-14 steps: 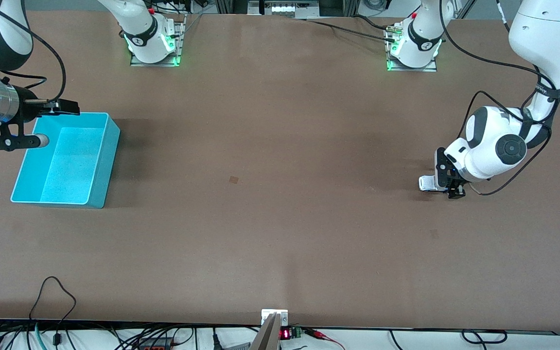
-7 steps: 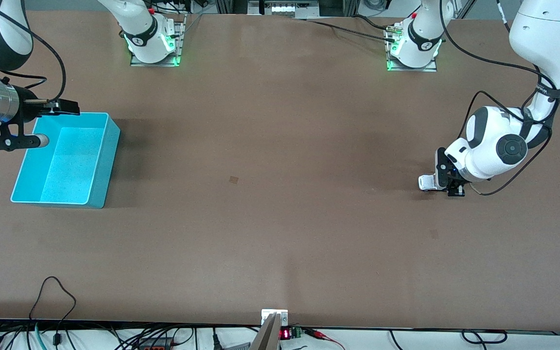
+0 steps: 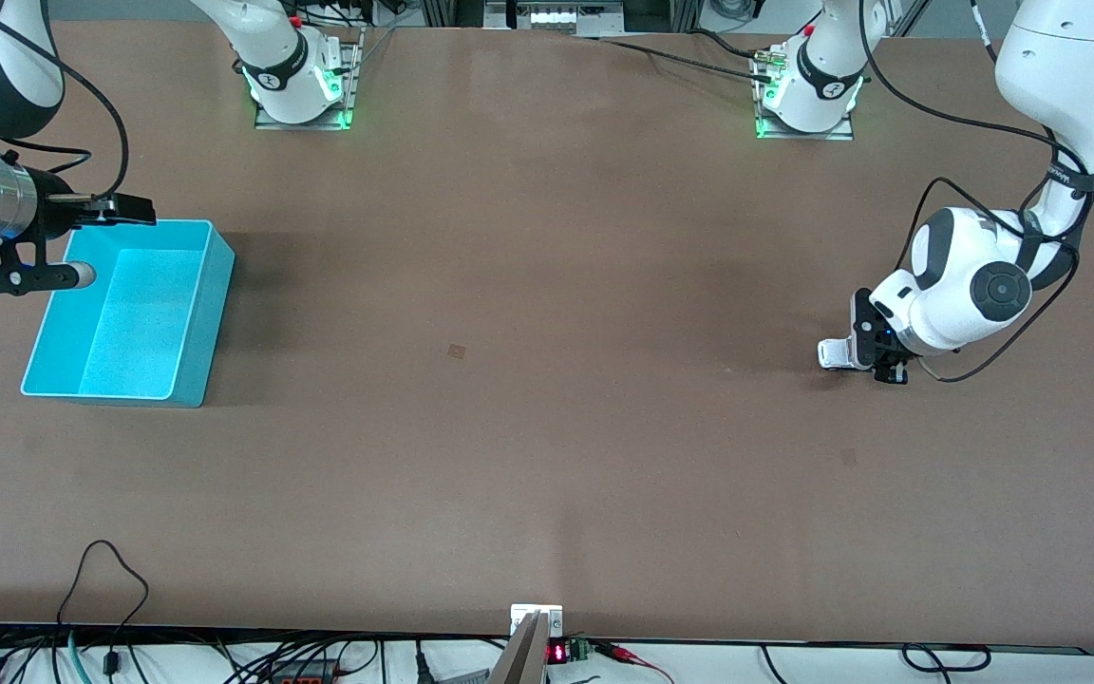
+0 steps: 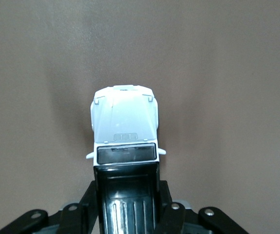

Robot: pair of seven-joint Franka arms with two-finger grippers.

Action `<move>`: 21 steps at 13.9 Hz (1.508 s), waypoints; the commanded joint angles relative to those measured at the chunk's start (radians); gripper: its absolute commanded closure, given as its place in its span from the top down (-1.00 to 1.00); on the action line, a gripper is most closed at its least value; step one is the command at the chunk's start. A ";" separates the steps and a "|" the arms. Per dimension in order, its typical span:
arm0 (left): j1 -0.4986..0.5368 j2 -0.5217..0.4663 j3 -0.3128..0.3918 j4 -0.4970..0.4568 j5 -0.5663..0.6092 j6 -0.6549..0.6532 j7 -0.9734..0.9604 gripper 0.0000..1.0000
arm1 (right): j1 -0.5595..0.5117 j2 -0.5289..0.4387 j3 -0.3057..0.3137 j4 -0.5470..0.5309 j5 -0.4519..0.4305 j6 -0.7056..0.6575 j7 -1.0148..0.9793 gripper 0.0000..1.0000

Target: Wind and store white jeep toy

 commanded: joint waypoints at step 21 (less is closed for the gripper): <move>0.014 0.012 -0.025 -0.009 0.006 -0.042 -0.065 -0.50 | -0.009 0.007 0.005 0.018 0.005 -0.019 -0.016 1.00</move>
